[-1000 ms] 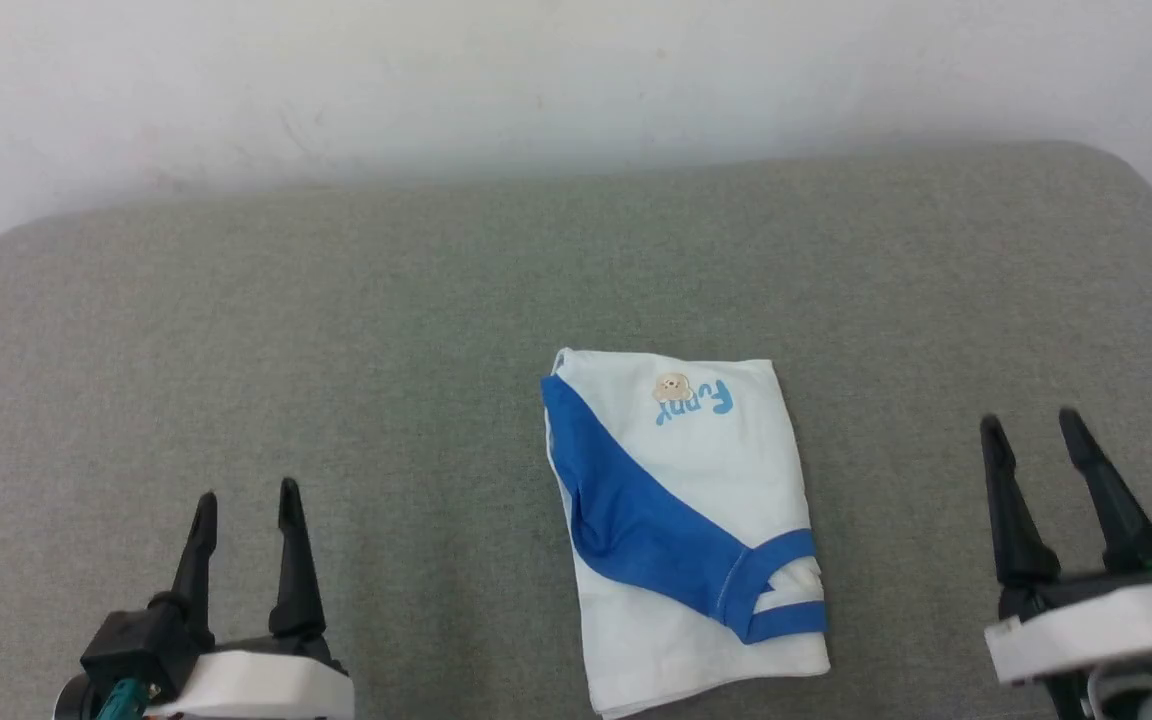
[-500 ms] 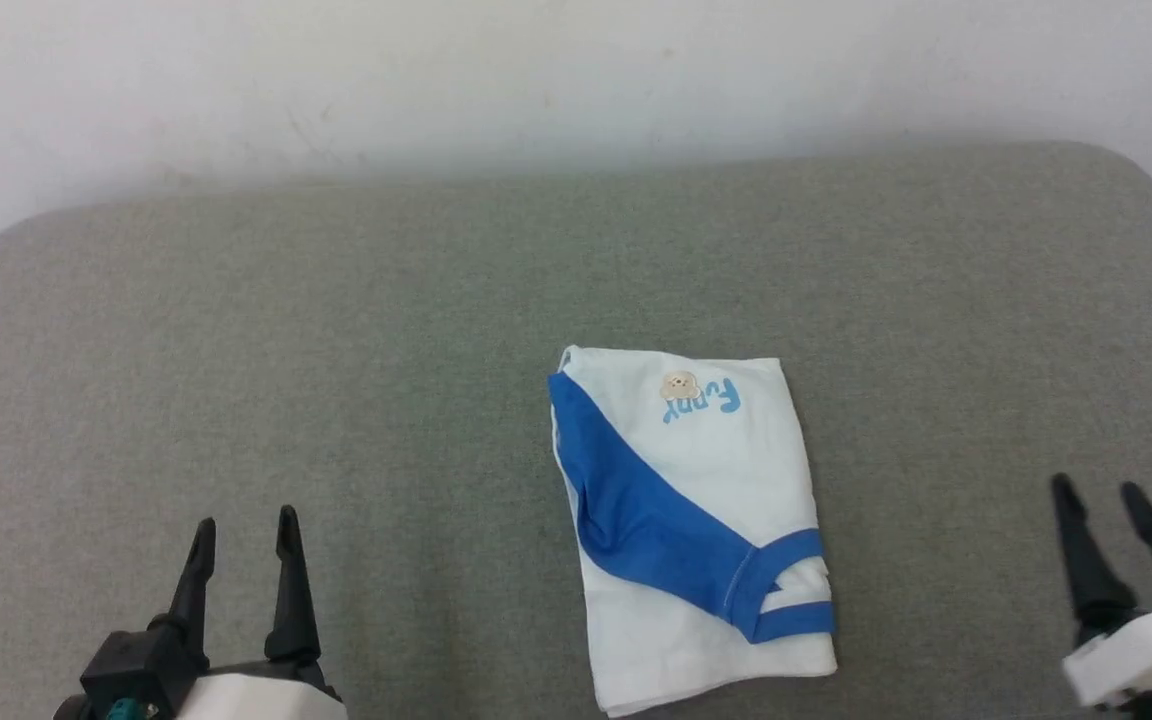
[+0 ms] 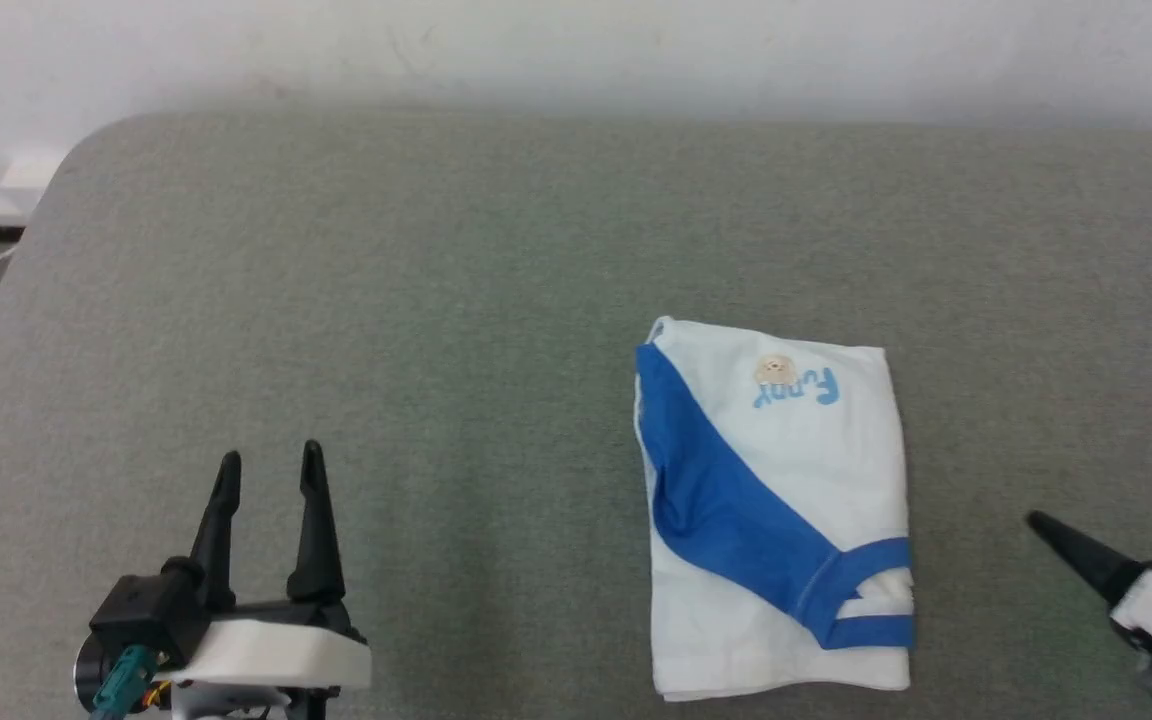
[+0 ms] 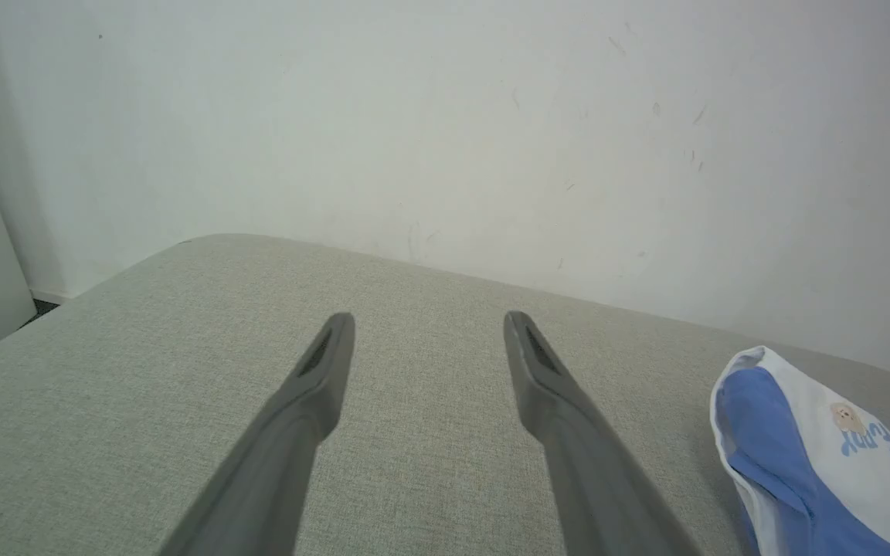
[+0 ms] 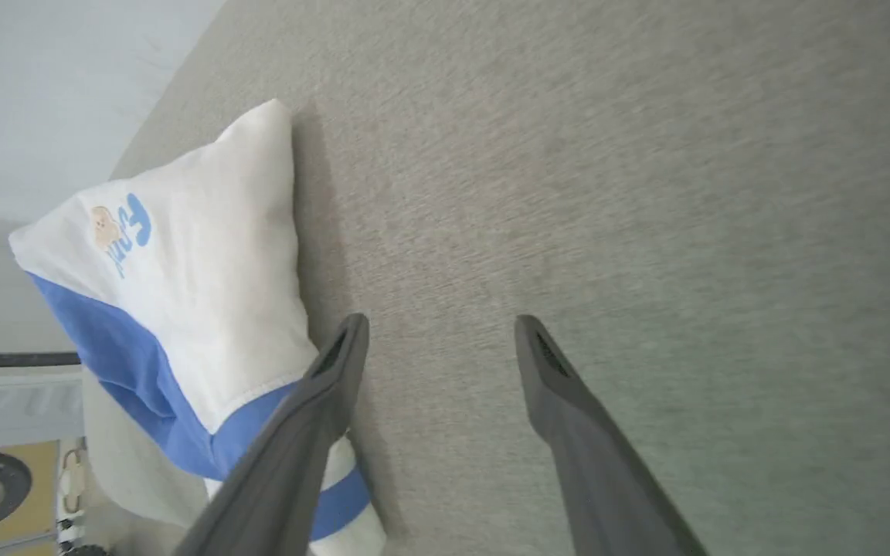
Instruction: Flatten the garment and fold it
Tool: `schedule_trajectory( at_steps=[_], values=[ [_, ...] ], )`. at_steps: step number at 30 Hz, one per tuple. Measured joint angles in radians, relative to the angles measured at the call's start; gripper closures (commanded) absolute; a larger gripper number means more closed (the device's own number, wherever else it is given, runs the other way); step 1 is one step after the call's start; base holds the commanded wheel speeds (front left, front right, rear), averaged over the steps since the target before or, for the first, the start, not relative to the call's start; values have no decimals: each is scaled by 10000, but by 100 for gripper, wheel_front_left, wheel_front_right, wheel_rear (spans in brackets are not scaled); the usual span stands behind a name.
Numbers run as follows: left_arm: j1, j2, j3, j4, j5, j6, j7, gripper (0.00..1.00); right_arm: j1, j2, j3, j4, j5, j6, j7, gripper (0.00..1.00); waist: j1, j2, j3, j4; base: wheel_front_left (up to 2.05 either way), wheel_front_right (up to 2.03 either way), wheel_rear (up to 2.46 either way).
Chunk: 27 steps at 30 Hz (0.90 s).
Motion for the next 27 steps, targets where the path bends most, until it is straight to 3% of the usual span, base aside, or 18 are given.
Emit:
schedule_trajectory(
  at_steps=[6, 12, 13, 14, 15, 16, 27],
  values=[
    [-281, -4, -324, -29, -217, 163, 0, 0, -892, 1047, 407, 416, 1685, 0, 1361, 0, 0, 0, 411, 460, 0, 0, 0],
    [-473, -2, -523, -36, -299, 251, 0, 0, -1474, 1350, 1074, 1248, 2142, 2, 1599, 0, 1, 0, 839, 725, 0, 0, 0],
    [-503, -2, -539, -40, -301, 251, 0, 0, -1561, 1325, 1193, 1361, 2125, 12, 1586, 14, 0, 0, 898, 761, 0, 0, 0],
    [-520, -2, -552, -40, -307, 251, 0, 0, -1650, 1273, 1306, 1461, 2100, 17, 1546, 63, 0, 0, 949, 793, 0, 0, 0],
    [-524, -2, -564, -40, -309, 255, 0, 0, -1736, 1218, 1429, 1542, 2050, 21, 1534, 91, 0, 0, 996, 821, 0, 0, 0],
    [-528, -2, -575, -38, -309, 261, 0, 0, -1831, 1172, 1526, 1624, 2036, 25, 1517, 100, 0, 0, 1039, 845, 0, 0, 0],
    [-499, -2, -571, 144, -341, 337, 0, 0, -2089, 667, 3156, 1549, 1509, 0, 479, 100, 0, 0, 671, 678, 0, 0, 0]
  ],
)
